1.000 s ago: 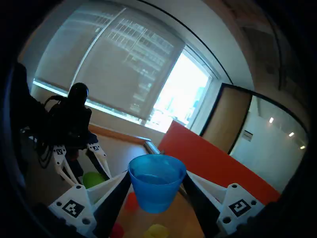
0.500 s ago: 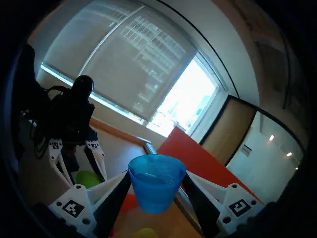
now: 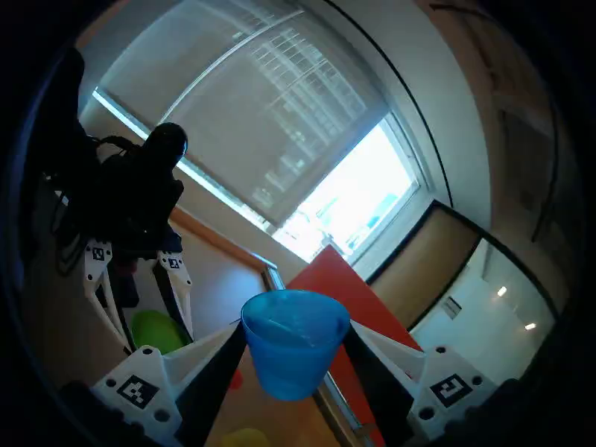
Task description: Pour water
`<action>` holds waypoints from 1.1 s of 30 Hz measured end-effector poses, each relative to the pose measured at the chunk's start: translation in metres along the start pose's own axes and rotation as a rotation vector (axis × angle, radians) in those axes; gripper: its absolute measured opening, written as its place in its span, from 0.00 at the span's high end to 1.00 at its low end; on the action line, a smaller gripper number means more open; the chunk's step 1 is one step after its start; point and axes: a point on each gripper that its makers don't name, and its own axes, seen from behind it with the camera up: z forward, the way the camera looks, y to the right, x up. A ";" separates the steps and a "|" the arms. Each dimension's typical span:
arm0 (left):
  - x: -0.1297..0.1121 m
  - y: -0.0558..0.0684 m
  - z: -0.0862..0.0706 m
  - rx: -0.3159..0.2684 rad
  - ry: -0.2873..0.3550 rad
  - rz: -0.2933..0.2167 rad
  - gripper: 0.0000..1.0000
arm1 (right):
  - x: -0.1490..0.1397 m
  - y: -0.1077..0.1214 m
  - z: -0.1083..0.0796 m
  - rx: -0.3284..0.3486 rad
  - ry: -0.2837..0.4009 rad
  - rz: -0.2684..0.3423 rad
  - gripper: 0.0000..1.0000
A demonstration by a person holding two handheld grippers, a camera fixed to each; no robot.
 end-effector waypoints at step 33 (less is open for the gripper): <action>0.020 -0.004 0.001 0.009 0.057 -0.004 0.10 | 0.016 0.008 0.011 -0.012 -0.005 -0.241 0.09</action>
